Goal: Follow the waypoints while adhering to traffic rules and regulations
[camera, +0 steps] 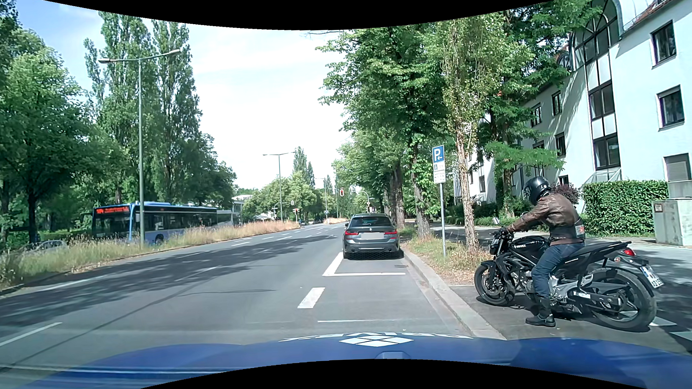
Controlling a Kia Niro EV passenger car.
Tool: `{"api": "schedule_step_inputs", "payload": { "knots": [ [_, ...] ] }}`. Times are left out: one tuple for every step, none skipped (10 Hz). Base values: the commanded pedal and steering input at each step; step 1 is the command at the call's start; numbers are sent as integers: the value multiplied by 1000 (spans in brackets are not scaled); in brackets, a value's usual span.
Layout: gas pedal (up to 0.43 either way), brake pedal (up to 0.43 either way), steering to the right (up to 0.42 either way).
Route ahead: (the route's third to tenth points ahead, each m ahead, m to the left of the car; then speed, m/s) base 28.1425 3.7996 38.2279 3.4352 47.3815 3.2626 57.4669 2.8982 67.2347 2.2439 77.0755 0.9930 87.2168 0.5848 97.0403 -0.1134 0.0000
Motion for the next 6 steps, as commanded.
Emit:
{"api": "schedule_step_inputs", "payload": {
  "knots": [
    [0,415,-28],
    [0,415,-27],
    [0,415,-27],
    [0,415,-27],
    [0,415,-27],
    [0,415,-27]
  ]
}}
